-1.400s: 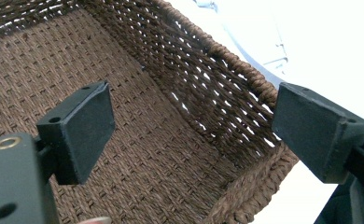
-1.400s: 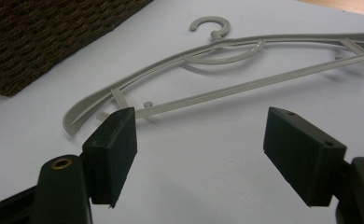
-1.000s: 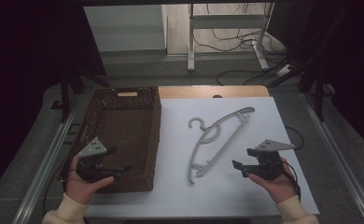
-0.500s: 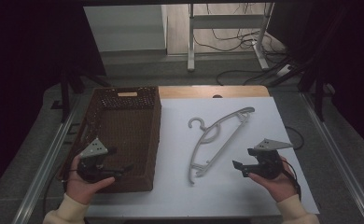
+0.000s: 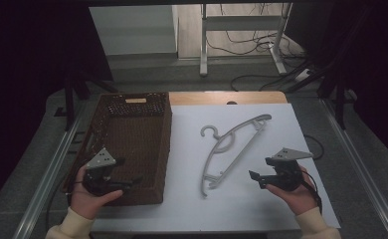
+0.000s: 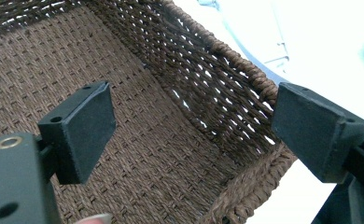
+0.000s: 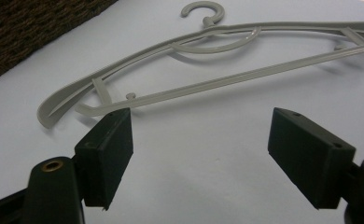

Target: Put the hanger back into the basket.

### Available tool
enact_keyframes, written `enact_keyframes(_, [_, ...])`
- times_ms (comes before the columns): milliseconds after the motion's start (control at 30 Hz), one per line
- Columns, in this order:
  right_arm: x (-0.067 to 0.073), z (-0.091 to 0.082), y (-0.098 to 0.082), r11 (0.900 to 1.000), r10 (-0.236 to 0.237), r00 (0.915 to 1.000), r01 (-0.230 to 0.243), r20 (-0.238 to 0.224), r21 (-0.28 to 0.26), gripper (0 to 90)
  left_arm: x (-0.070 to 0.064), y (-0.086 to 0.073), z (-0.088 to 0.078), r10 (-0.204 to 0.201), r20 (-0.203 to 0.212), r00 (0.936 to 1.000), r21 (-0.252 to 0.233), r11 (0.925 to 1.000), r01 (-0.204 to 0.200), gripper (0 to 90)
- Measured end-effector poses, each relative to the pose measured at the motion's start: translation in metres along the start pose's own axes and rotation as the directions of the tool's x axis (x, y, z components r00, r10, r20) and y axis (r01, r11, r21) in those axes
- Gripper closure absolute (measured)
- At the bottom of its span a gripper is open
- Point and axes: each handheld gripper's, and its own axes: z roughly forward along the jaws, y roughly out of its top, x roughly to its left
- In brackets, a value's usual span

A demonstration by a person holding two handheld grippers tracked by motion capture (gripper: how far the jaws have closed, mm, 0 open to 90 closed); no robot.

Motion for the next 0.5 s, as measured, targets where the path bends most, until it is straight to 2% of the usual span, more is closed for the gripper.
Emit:
enact_keyframes(367, [-0.0018,0.0014,0.0026,1.0,0.004,1.0,-0.004,-0.004,0.012,22.2,-0.0007,0.0004,-0.0012,-0.002,-0.009,1.0,0.001,1.0,0.002,14.0])
enact_keyframes(500, [-0.0022,0.008,0.007,1.0,0.003,1.0,-0.003,0.001,0.025,23.0,0.0,0.0001,-0.0028,0.0,-0.004,1.0,-0.005,1.0,0.0,14.0])
